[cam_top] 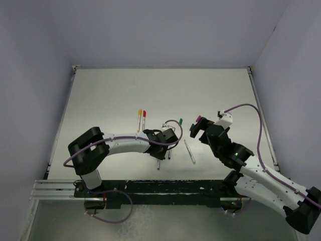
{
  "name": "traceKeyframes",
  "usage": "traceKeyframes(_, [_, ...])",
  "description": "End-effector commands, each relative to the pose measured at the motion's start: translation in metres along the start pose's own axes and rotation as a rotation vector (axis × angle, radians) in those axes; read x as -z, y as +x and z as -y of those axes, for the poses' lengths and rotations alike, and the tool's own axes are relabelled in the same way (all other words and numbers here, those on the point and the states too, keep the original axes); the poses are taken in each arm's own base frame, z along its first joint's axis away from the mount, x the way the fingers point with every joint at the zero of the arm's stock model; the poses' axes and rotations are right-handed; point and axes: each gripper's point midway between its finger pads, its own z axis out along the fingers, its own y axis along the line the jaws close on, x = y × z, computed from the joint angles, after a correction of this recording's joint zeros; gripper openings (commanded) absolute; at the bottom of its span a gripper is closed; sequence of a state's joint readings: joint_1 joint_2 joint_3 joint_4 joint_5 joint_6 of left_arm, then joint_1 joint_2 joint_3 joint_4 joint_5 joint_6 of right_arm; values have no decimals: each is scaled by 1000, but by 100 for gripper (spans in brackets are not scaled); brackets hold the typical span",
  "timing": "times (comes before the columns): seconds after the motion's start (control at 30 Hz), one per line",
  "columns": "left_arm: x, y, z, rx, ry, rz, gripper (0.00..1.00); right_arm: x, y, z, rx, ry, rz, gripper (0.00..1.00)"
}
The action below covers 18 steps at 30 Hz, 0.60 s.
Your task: Insert the pens into the pen caps
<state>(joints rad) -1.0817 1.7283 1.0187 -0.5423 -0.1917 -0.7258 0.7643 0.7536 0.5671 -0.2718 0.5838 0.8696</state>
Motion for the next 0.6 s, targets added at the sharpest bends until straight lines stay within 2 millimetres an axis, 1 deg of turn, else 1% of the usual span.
traceKeyframes(0.0, [-21,64,-44,-68,-165,-248,24,2,-10,-3,-55,-11,35,100])
traceKeyframes(0.13, [-23,73,-52,-80,-205,-283,23,2,-10,-1,-59,-4,42,100])
traceKeyframes(0.23, [-24,77,-53,-84,-203,-297,21,2,-10,0,-60,0,43,100])
traceKeyframes(0.3, [-24,79,-53,-86,-201,-306,16,3,-11,0,-62,2,43,100])
traceKeyframes(0.4, [-25,82,-53,-86,-193,-312,2,4,-10,2,-67,9,42,100])
traceKeyframes(0.43, [-26,84,-52,-85,-183,-315,0,4,-10,2,-71,10,43,100])
traceKeyframes(0.57, [-31,88,-50,-76,-160,-299,0,4,-11,5,-70,18,47,99])
